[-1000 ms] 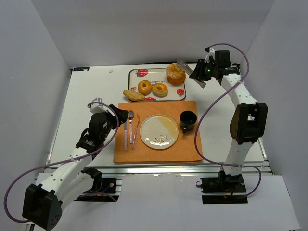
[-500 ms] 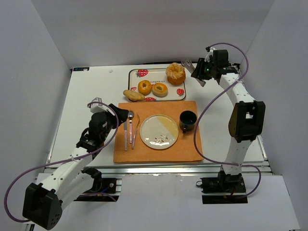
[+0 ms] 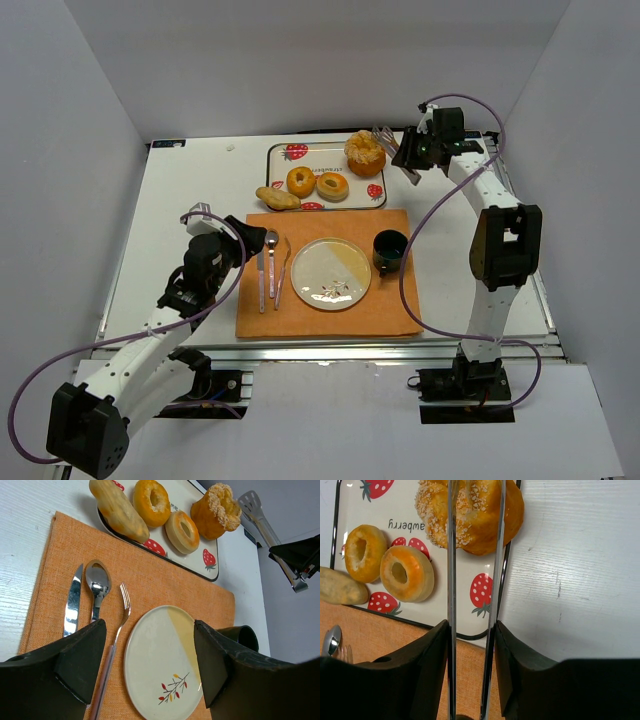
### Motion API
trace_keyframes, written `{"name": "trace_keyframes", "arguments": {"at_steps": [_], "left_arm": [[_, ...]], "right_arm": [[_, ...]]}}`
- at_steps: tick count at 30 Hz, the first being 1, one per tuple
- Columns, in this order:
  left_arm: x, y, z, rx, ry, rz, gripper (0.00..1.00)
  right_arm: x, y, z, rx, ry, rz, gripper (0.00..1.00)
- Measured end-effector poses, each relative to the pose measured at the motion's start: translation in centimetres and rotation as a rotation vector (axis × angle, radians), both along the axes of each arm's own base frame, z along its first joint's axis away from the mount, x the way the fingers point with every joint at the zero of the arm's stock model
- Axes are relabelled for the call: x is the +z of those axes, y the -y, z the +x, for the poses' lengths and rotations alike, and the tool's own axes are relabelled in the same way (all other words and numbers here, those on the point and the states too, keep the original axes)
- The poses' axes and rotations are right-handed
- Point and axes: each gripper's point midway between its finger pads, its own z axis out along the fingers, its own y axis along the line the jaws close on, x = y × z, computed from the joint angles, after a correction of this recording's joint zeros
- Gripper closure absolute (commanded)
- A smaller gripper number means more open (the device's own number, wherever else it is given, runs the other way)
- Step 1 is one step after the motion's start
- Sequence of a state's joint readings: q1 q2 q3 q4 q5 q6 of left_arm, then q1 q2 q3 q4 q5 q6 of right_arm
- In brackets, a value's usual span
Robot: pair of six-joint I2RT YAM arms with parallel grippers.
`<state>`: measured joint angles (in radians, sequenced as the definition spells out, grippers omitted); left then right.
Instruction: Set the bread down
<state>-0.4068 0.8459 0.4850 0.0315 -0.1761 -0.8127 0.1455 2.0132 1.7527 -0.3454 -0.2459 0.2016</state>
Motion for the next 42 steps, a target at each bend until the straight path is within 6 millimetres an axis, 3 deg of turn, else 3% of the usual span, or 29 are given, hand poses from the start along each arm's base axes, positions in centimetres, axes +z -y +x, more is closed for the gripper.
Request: {"name": "trace_keyframes", "arguments": {"at_steps": [28,42], "left_arm": [[0.7,-0.2,-0.3,0.008,0.022,-0.012,0.2],[0.6,-0.5,-0.3,0.02,0.023,-0.013,0.2]], "right_arm": [[0.1,0.1,0.1,-0.006,0.005,-0.006,0.52],[1.0,0.2,-0.2,-0.005,0.019,-0.005,0.52]]}}
